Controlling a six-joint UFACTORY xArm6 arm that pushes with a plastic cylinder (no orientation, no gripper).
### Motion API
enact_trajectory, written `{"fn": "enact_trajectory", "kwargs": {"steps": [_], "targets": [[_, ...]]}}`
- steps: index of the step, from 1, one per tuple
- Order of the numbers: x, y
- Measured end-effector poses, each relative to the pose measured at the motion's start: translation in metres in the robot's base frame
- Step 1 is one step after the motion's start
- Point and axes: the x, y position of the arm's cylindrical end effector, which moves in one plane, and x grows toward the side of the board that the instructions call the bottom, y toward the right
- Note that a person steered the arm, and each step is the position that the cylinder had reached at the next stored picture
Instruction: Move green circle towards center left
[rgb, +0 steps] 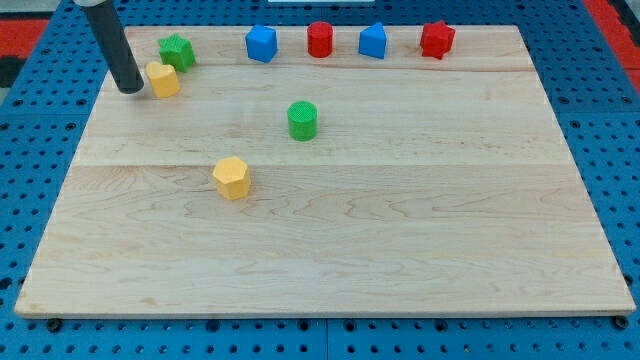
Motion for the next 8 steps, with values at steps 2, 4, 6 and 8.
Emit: {"fn": "enact_trajectory", "kwargs": {"steps": [2,4,6,8], "targets": [[0.000,0.011],[0.023,0.024],[0.014,0.121],[0.014,0.257]]}}
